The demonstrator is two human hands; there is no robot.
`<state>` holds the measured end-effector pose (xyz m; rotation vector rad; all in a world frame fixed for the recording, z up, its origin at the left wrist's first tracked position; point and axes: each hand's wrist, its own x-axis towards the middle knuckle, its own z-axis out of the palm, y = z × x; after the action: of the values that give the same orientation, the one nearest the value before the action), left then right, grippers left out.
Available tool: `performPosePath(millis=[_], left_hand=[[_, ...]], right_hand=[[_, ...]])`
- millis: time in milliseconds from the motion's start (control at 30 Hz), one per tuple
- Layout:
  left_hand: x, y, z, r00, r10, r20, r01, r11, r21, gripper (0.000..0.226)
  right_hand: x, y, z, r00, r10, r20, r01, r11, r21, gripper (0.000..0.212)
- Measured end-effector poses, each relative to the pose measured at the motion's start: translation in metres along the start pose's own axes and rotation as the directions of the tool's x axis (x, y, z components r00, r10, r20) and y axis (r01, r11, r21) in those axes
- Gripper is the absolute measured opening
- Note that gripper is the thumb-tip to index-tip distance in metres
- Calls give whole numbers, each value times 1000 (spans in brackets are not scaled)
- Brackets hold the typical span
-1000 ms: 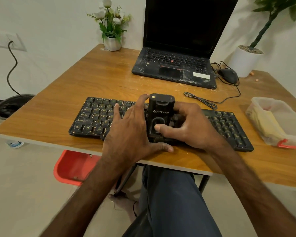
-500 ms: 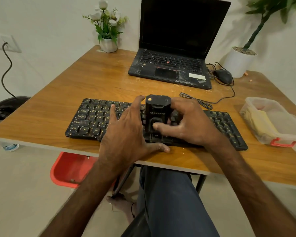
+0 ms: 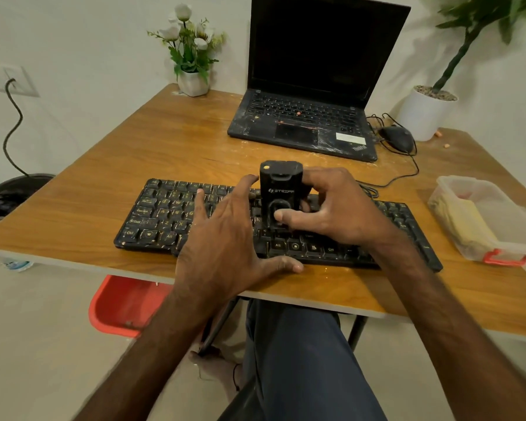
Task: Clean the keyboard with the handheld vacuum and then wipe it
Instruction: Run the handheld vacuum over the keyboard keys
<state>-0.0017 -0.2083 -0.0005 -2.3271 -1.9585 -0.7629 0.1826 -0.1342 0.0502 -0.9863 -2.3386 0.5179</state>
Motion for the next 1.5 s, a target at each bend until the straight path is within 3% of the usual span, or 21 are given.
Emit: performPosePath(millis=[267, 433, 600, 700, 800, 867, 1000, 1167, 1333, 1433, 1500], left_hand=[[0, 1, 0, 1000, -5, -12, 4, 1000, -7, 135], [0, -1, 1, 1000, 1, -11, -1, 1000, 7, 133], [0, 1, 0, 1000, 0, -4, -1, 1000, -11, 132], [1, 0, 0, 1000, -6, 1, 6, 1000, 2, 133], [0, -1, 2, 1000, 4, -3, -4, 1000, 3, 132], [0, -1, 2, 1000, 10, -16, -10, 1000, -12, 132], [1, -1, 0, 1000, -3, -4, 3, 1000, -4, 136], [1, -1, 2, 1000, -5, 4, 5, 1000, 4, 136], [1, -1, 0, 1000, 2, -25, -2, 1000, -14, 128], [1, -9, -4, 996, 32, -87, -37, 997, -64, 107], [4, -26, -14, 996, 48, -74, -49, 999, -10, 103]], right_hand=[[20, 17, 2, 980, 49, -194, -91, 973, -212, 53], [4, 6, -5, 997, 79, 16, -79, 997, -10, 48], [18, 19, -7, 971, 86, -223, -151, 945, -292, 54], [17, 23, -7, 973, 119, -198, -153, 974, -167, 56], [17, 15, 2, 992, 50, -117, -65, 989, -133, 61], [25, 16, 8, 992, 15, -124, -40, 979, -202, 59], [42, 24, 3, 983, -9, -181, -88, 852, -516, 50], [27, 16, 1, 991, 8, -131, -39, 971, -237, 53], [32, 27, 5, 969, 7, -246, -92, 938, -335, 48], [28, 36, 3, 949, 63, -309, -133, 969, -211, 48], [28, 36, 1, 947, 56, -317, -91, 991, -98, 44]])
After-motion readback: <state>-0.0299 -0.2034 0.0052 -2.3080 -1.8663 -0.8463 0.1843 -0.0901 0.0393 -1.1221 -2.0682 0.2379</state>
